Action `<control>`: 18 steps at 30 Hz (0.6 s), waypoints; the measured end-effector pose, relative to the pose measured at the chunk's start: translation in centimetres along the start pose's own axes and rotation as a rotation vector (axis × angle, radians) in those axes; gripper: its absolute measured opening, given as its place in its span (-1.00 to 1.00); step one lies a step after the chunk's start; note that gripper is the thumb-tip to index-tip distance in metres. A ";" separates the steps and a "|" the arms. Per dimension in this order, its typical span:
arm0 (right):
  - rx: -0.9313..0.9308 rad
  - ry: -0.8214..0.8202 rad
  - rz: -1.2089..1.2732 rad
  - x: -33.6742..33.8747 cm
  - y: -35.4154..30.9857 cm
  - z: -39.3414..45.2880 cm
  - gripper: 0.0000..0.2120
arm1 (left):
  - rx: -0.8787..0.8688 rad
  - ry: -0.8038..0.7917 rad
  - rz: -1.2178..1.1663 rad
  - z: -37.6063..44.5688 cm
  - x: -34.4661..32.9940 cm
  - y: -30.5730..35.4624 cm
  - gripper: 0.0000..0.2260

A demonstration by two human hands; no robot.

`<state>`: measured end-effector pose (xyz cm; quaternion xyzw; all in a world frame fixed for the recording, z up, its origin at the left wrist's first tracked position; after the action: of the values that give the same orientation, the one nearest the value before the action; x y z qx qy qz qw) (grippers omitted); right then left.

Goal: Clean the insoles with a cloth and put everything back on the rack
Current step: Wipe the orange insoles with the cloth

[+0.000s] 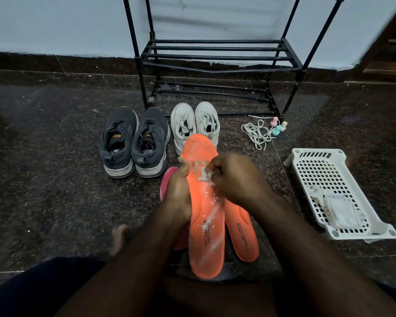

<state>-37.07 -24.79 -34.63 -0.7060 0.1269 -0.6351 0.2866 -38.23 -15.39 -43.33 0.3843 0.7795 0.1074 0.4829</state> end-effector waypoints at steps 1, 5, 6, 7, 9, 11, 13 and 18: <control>0.002 0.055 -0.009 0.2 0.2 0.2 -0.82 | 0.027 -0.031 -0.011 -0.1 0.0 -0.2 -0.34; 0.044 -0.037 -0.143 -1.4 -0.1 0.1 -0.83 | 0.034 -0.001 -0.005 0.0 0.2 -0.1 -0.40; 0.063 -0.077 -0.152 -1.9 -0.4 0.0 -0.83 | 0.014 0.027 0.004 0.1 0.3 0.1 -0.41; 0.078 -0.105 -0.144 -2.2 -0.7 -0.2 -0.83 | -0.002 0.045 0.014 0.2 0.3 0.2 -0.41; 0.063 -0.126 -0.024 -1.8 -0.7 -0.3 -0.84 | -0.014 0.065 0.028 0.6 0.6 0.3 -0.40; 0.010 -0.044 0.109 -0.5 -0.2 -0.2 -0.84 | 0.007 0.019 0.011 0.2 0.3 0.2 -0.40; -0.030 0.101 0.148 0.9 0.5 0.0 -0.84 | 0.031 -0.039 -0.017 0.2 0.1 0.0 -0.36; 0.024 0.000 0.036 0.0 0.3 0.0 -0.84 | 0.054 -0.088 -0.052 0.5 0.3 -0.3 -0.32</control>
<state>-37.00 -25.00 -34.77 -0.7001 0.1318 -0.6313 0.3064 -38.01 -15.44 -43.96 0.3813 0.7698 0.0569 0.5087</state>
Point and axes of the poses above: each hand's wrist, its own z-axis towards the middle knuckle, its own x-axis out of the back of the hand, y = z × x, the point moved 5 cm from there along z, towards the middle knuckle, and after that the axes turned 7 degrees about z, right-handed, at the moved point
